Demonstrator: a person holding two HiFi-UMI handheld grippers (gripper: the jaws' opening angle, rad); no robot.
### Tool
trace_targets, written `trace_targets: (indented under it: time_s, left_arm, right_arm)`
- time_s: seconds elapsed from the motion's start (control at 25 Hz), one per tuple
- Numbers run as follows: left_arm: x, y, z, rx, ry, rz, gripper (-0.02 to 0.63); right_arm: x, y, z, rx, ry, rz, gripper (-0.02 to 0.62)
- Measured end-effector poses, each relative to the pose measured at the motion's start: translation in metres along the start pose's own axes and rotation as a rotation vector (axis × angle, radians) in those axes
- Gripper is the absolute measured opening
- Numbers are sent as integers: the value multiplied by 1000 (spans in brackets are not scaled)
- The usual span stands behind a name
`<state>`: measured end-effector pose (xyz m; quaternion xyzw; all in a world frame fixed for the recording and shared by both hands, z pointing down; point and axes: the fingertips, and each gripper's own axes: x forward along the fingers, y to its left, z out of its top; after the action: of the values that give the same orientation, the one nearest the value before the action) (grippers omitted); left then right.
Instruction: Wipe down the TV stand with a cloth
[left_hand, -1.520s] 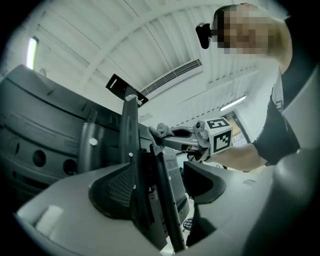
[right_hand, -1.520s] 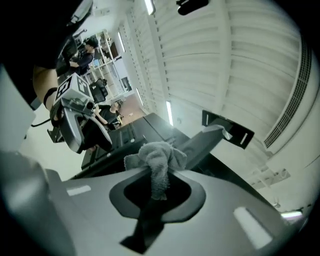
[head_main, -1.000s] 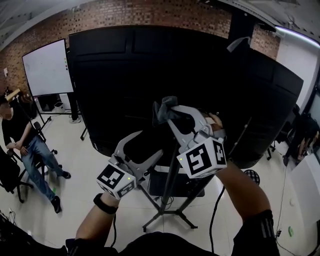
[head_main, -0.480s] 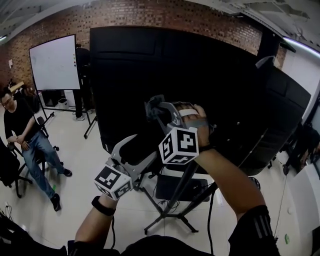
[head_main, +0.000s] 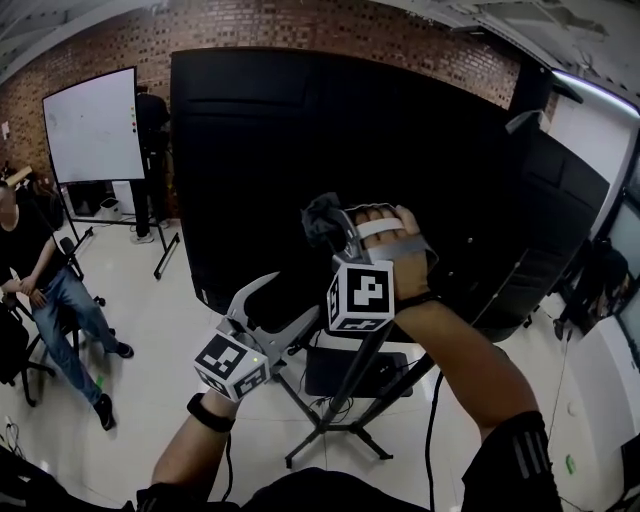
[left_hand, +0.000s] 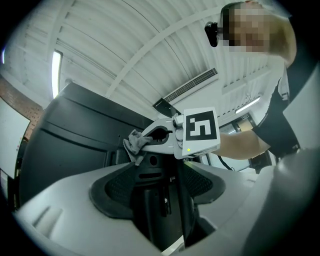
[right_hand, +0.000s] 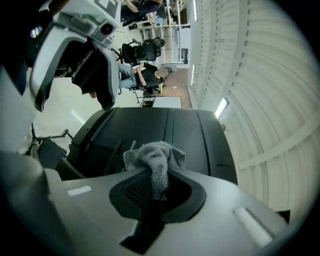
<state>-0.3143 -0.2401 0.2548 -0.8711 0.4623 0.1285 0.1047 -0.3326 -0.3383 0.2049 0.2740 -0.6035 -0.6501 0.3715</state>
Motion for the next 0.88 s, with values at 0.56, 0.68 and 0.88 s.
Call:
trace_targets:
  time_s: [0.56,0.68,0.88]
  left_arm:
    - [33,-29,-9,-42,-20,-112,327]
    - [35,-31,-9,-47,-25,-122,325]
    - [26,-24,-13,-46,-23,-106,324]
  right_arm:
    - [-30,9,-74,-117,223,-1,35]
    - [-33,13,-77,-117,227,12,35]
    - [-45,7,-52,-42,122,-9,37]
